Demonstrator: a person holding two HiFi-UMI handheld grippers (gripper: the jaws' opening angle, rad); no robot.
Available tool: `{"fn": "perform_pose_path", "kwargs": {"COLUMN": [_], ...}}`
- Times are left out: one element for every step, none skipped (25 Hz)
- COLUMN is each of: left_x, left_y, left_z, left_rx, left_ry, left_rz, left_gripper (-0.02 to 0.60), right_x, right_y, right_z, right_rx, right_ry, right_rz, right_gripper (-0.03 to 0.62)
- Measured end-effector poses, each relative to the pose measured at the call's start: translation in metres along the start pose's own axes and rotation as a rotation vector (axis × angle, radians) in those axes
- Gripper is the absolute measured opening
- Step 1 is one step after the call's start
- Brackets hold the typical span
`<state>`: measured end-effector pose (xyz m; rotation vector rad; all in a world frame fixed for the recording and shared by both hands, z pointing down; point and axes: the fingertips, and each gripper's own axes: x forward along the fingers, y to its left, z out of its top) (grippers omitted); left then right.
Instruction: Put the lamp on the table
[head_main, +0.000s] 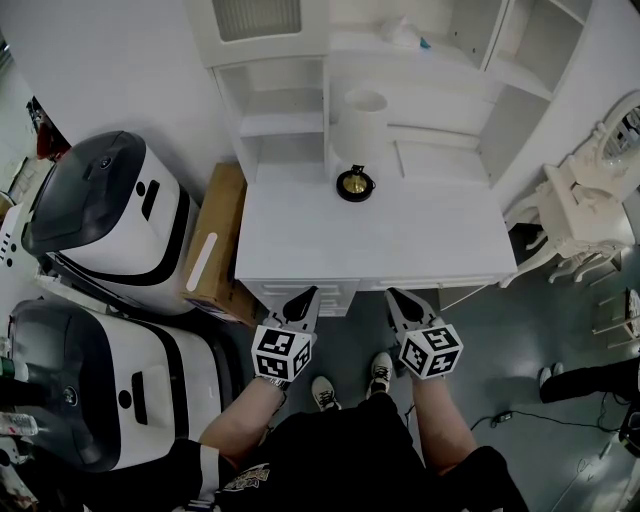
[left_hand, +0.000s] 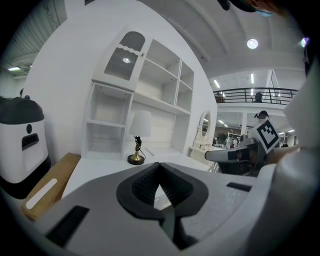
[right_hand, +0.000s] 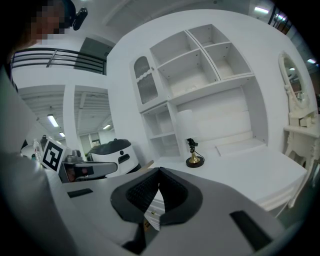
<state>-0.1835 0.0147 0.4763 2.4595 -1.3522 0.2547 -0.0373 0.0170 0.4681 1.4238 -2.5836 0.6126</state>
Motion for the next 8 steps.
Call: {"fn": "perform_pose_path", "kwargs": {"left_x": [0.0004, 0.0008, 0.001, 0.0012, 0.0013, 0.0013, 0.0013, 0.0012], "left_y": [0.0, 0.0, 0.0, 0.0002, 0.0007, 0.0014, 0.0023, 0.0032], "left_z": [-0.0001, -0.0005, -0.001, -0.0017, -0.0026, -0.0036, -0.0047, -0.0059], "left_rx": [0.0, 0.0, 0.0, 0.0, -0.001, -0.002, -0.003, -0.005], "left_ry": [0.0, 0.001, 0.001, 0.001, 0.002, 0.004, 0.006, 0.008], "left_rz": [0.0, 0.0, 0.001, 0.002, 0.003, 0.004, 0.006, 0.007], "left_gripper": [0.006, 0.006, 0.006, 0.006, 0.006, 0.006, 0.006, 0.006], "right_x": [0.0005, 0.0009, 0.0012, 0.0016, 0.0022, 0.003, 0.0038, 0.0047], "right_y": [-0.0005, -0.001, -0.0014, -0.0018, -0.002, -0.002, -0.0019, -0.0018], "right_z": [-0.0002, -0.0007, -0.0014, -0.0022, -0.0028, -0.0034, -0.0041, -0.0047], "right_rx": [0.001, 0.003, 0.005, 0.006, 0.007, 0.007, 0.009, 0.01], "right_ry": [0.0, 0.0, 0.0, 0.0, 0.0, 0.0, 0.001, 0.001], "right_rz": [0.0, 0.0, 0.0, 0.0, 0.0, 0.0, 0.0, 0.001], "right_gripper": [0.025, 0.025, 0.025, 0.025, 0.025, 0.025, 0.025, 0.025]}}
